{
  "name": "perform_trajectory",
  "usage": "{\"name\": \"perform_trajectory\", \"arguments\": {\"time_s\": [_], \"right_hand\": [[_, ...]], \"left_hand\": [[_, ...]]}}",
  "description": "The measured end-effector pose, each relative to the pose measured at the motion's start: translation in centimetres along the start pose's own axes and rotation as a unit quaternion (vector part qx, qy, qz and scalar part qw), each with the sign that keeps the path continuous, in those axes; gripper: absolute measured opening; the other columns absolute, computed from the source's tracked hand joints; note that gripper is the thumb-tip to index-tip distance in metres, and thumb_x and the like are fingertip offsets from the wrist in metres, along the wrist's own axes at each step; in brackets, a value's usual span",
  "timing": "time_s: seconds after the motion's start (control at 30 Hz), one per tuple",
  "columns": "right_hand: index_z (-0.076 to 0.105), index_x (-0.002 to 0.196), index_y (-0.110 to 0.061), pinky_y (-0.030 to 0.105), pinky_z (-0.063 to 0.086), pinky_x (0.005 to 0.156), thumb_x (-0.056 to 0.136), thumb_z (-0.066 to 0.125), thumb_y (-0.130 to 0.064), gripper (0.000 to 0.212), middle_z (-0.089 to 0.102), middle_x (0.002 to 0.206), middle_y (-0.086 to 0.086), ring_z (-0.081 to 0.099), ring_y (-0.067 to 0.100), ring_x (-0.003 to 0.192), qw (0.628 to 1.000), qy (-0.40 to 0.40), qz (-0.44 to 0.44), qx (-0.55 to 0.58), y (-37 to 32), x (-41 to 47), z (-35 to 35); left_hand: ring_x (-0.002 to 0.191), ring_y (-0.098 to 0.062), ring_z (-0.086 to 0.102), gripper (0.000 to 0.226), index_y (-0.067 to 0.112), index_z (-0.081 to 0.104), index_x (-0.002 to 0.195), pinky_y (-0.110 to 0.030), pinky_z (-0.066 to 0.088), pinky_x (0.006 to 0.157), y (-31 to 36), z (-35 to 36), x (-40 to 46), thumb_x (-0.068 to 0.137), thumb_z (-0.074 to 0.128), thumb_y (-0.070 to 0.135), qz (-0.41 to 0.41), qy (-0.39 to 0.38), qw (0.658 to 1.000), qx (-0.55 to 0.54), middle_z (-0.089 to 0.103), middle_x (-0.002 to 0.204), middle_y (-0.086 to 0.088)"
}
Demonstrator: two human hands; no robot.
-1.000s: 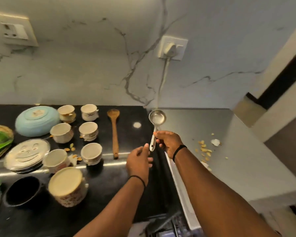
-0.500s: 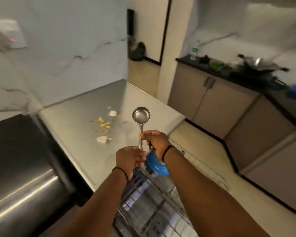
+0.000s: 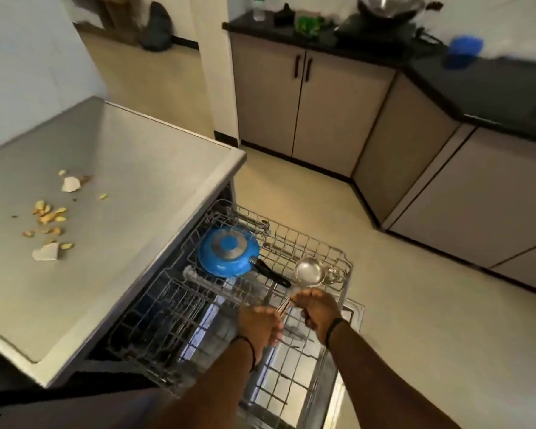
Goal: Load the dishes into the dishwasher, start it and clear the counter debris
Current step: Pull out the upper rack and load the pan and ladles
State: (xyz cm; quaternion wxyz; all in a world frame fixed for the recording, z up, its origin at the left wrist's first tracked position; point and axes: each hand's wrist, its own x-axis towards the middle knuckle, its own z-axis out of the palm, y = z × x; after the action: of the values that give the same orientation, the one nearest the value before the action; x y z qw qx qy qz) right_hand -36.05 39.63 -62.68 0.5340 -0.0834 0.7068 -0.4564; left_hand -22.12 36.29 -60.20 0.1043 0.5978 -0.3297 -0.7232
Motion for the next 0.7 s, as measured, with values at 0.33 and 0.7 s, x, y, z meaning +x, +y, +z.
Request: {"name": "perform_trajectory", "arguments": {"time_s": [0.33, 0.7], "right_hand": [[0.064, 0.085, -0.009, 0.018, 0.031, 0.034, 0.090, 0.061, -0.007, 0.006, 0.064, 0.066, 0.006, 0.047, 0.009, 0.041, 0.978, 0.001, 0.132, 0.159, 5.7, 6.1, 2.2], [0.061, 0.098, -0.004, 0.015, 0.040, 0.036, 0.095, 0.057, -0.013, 0.011, 0.066, 0.059, 0.000, 0.055, 0.003, 0.041, 0.896, 0.080, 0.142, 0.414, 6.6, 15.0, 2.3]], "left_hand": [[0.048, -0.012, 0.048, 0.022, 0.008, 0.062, 0.085, -0.024, 0.041, 0.041, -1.8, 0.0, 7.2, 0.095, 0.043, 0.005, 0.044, 0.167, 0.966, 0.191, 0.053, 0.060, -0.002], [0.044, -0.014, 0.049, 0.018, 0.012, 0.061, 0.075, -0.024, 0.044, 0.042, 2.9, 4.0, 19.7, 0.093, 0.061, 0.016, 0.096, 0.136, 0.974, 0.151, 0.057, 0.058, -0.004]]}}
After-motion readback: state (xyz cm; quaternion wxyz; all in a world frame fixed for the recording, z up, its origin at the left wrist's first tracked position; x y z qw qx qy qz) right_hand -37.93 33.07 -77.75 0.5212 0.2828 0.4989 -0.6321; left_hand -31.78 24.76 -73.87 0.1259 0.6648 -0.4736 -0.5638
